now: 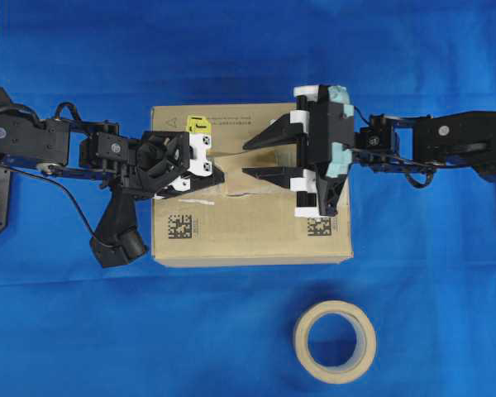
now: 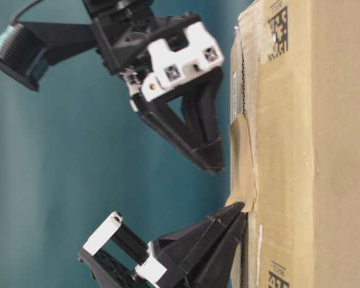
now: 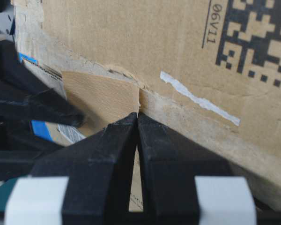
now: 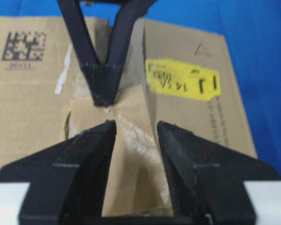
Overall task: Apply tape along the seams of the closed cardboard box to seal it securely.
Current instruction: 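Bring the right gripper in to pinch the strip's free end, then press the tape strip down across the seam with both grippers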
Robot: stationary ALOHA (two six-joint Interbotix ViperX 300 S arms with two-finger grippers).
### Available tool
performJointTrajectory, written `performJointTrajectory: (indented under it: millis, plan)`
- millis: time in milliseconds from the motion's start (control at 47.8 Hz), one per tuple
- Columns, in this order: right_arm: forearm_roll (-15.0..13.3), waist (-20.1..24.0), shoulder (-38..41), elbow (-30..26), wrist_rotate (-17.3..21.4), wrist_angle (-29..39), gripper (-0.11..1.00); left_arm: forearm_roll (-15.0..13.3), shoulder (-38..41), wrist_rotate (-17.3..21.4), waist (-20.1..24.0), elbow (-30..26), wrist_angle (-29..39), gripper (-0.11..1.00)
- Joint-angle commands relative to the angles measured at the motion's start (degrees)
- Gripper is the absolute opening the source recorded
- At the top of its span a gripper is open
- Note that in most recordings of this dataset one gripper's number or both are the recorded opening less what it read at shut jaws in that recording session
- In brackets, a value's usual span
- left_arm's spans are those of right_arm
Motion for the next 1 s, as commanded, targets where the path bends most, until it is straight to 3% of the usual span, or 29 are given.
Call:
performJointTrajectory:
  millis: [0,585,983]
  plan:
    - [0.18,0.44,0.00,-1.32,0.26,0.00,0.47,-0.09,-0.79,-0.18,0.09,-0.97,-0.18,0.00]
    - [0.26,0.53,2.81,-1.05,0.79,1.93,0.47,-0.09,-0.62,-1.76,0.09,-1.49,0.62,0.00]
    - [0.35,0.53,2.46,-0.53,0.88,2.46,0.47,-0.09,-0.53,-5.36,0.09,-4.04,7.73,0.01]
